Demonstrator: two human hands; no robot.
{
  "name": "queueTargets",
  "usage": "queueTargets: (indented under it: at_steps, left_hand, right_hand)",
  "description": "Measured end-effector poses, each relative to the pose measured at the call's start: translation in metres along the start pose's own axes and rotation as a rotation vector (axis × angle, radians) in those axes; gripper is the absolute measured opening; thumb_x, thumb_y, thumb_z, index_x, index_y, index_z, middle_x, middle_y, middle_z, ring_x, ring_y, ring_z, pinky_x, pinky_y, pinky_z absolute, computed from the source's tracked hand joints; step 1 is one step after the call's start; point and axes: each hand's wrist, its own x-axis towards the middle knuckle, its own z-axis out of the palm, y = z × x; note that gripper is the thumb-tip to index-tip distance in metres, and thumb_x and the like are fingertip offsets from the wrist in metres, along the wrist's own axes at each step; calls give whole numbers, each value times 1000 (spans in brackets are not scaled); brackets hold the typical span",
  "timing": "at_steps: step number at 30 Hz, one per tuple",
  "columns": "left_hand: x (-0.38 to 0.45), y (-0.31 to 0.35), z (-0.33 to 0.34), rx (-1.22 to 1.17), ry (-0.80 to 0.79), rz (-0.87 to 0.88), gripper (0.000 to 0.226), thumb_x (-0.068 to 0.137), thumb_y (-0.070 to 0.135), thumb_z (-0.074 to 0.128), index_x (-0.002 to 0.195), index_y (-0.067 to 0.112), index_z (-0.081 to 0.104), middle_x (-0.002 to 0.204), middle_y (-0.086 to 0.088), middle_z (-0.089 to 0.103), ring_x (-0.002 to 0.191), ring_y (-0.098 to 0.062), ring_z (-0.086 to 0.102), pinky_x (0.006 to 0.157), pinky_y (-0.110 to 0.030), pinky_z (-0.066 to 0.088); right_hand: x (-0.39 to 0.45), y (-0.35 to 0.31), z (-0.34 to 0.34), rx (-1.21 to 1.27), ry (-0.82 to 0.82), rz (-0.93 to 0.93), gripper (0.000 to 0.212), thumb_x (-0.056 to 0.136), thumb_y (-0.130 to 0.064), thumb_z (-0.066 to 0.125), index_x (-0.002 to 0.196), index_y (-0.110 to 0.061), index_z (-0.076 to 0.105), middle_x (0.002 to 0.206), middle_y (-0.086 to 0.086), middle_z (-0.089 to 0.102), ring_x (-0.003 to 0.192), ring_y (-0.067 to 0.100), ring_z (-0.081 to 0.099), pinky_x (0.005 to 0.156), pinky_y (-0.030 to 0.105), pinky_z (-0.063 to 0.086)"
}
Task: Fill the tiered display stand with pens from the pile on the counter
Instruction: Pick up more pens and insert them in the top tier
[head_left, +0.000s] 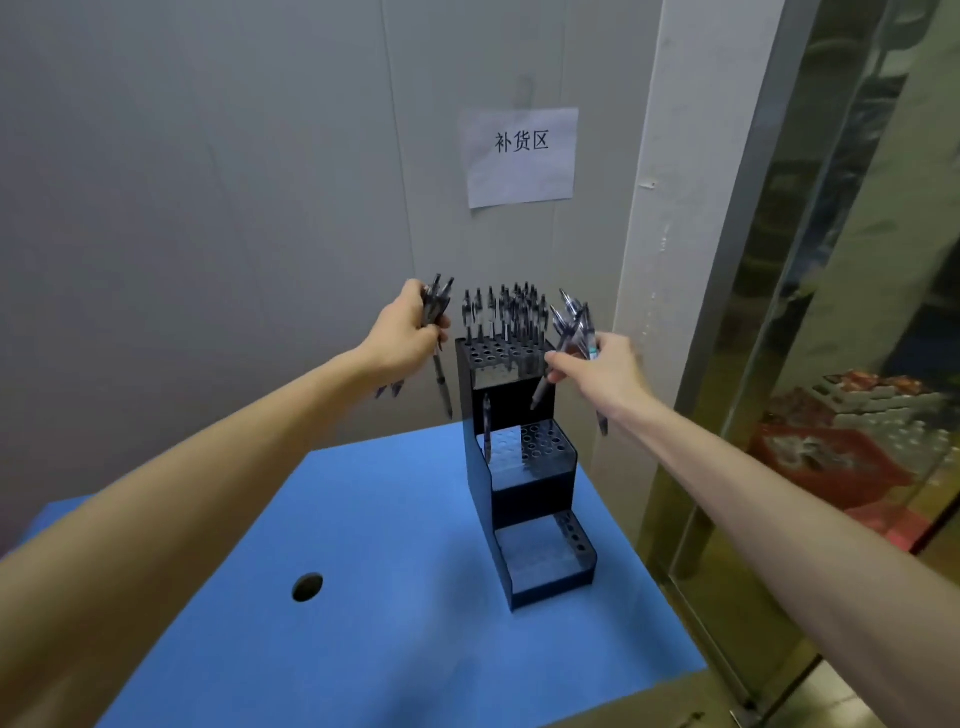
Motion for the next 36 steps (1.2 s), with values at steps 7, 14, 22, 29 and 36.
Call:
queueTargets:
  at_steps: [7,14,22,29,36]
  left_hand:
    - [60,4,0,7,13,44,20,98,-7,43,113,6,41,104,-7,63,103,-31,68,90,-55,56]
    - [102,-12,12,13,86,60,16,99,-4,44,114,4,43,104,-5,64,99,-26,69,88,-53,57]
    - [117,-23,25,68,140,94,17,99,-2,45,111,9,42,104,-4,65,95,-25,68,89,-52,57]
    - [116,-18,40,197,122,141,17,97,3,47,107,15,41,96,-7,64,84,-30,60,72,-44,49]
    - [110,-13,47,227,128,129,16,99,3,48,110,13,42,98,-7,64,85,-28,60,74,-43,49]
  right_hand:
    - [75,-31,13,-67,-30,-44,13,89,-27,78,87,-15,72,74,-4,77,50,-2,58,62,26,45]
    - [134,-44,47,-222,-82,-46,14,89,-25,78,88,-12,74,80,-1,78,78,11,73,65,26,54]
    - [163,-33,70,-300,-182,-34,14,85,-24,80,86,-9,78,80,0,78,79,15,72,76,32,57]
    - [169,-28,73,-388,-270,-66,11,77,-21,80,78,-10,77,77,5,76,69,24,69,72,39,59]
    - [171,-23,76,-472,-244,-104,15,75,-30,76,78,-16,72,73,0,74,76,25,72,73,39,60]
